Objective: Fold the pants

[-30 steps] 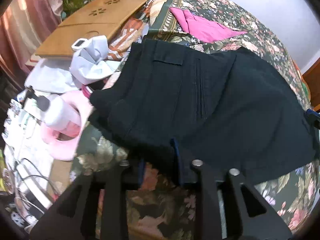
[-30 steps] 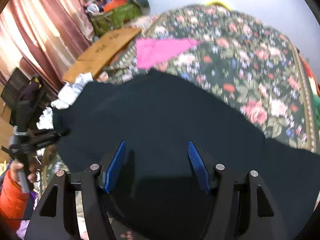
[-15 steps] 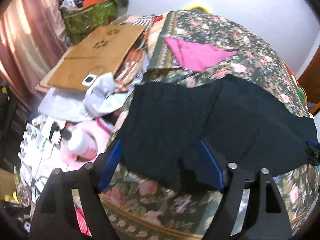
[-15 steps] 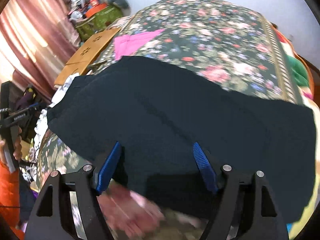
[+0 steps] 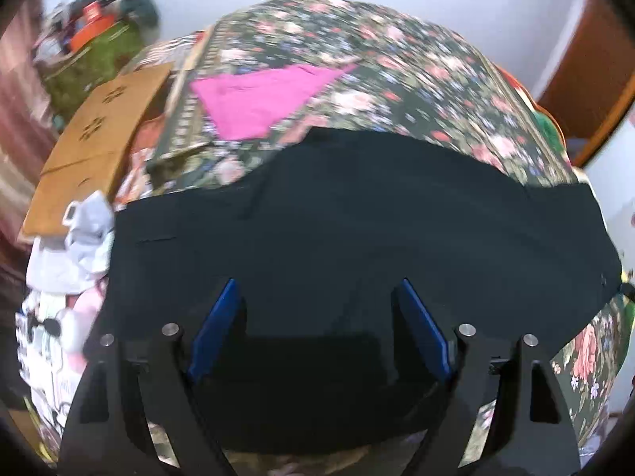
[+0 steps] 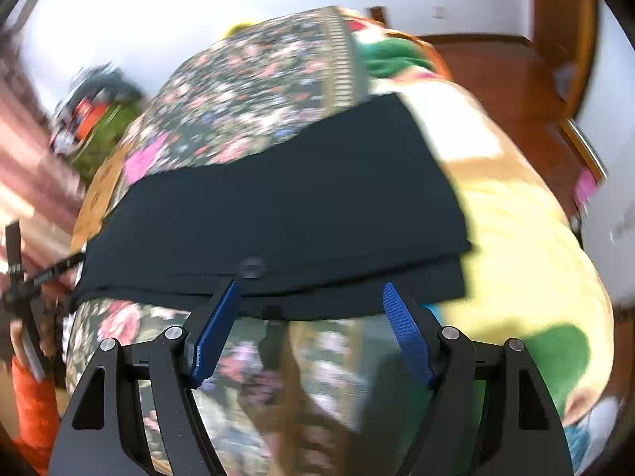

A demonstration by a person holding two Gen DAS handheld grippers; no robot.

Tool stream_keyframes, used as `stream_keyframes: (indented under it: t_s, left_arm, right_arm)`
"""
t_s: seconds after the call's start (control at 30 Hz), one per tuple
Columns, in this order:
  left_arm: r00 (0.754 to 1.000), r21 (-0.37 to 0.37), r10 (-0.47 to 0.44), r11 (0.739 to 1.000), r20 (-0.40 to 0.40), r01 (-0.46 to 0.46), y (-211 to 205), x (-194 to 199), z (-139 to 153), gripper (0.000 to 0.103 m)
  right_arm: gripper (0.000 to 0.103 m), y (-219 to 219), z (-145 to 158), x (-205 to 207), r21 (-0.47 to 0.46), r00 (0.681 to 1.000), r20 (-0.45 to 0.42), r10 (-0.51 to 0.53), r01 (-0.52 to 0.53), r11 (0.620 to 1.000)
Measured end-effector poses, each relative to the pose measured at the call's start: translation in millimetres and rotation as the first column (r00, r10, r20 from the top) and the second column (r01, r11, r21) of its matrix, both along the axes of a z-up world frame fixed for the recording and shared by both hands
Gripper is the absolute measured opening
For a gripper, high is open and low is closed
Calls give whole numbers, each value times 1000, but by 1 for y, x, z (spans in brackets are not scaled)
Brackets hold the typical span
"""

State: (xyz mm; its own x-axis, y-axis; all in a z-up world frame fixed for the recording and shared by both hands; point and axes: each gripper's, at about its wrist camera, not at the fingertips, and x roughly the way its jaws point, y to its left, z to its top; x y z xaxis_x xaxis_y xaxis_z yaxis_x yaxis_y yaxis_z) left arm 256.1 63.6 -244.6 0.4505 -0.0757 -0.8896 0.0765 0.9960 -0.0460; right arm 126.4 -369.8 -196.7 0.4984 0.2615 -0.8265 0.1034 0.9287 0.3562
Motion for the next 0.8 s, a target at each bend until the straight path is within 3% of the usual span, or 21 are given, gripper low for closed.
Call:
stream_keyframes:
  t_s: [0.1, 0.33, 0.4, 0.47, 0.5, 0.57, 0.8]
  left_arm:
    - [999, 2, -47, 999, -17, 47, -23, 4, -7, 83]
    - [998, -17, -66, 998, -18, 66, -48, 11, -11, 88]
    - [998, -2, -67, 998, -8, 67, -52, 10, -11, 88]
    - [997, 13, -71, 997, 4, 71, -55, 9, -11, 89]
    - [997, 17, -72, 997, 7, 71, -56, 9, -11, 89]
    - [997, 21, -73, 997, 12, 73, -57, 9, -10, 89]
    - [997, -7, -73, 997, 8, 73, -54, 9, -11, 89]
  right_arm:
    - [71, -15, -5, -1, 95, 999, 8, -39, 38, 995]
    - [64, -22, -10, 15, 160, 989, 57, -136, 126, 979]
    - [52, -26, -8, 21, 161, 983, 78, -167, 153, 975]
    - [33, -31, -6, 24, 143, 977, 90, -193, 179, 973]
    - [30, -35, -5, 24, 141, 976, 93, -199, 185, 973]
    - [9, -43, 0, 24, 135, 971, 103, -218, 203, 970]
    - [5, -41, 28, 7, 41, 964, 189, -185, 180, 983]
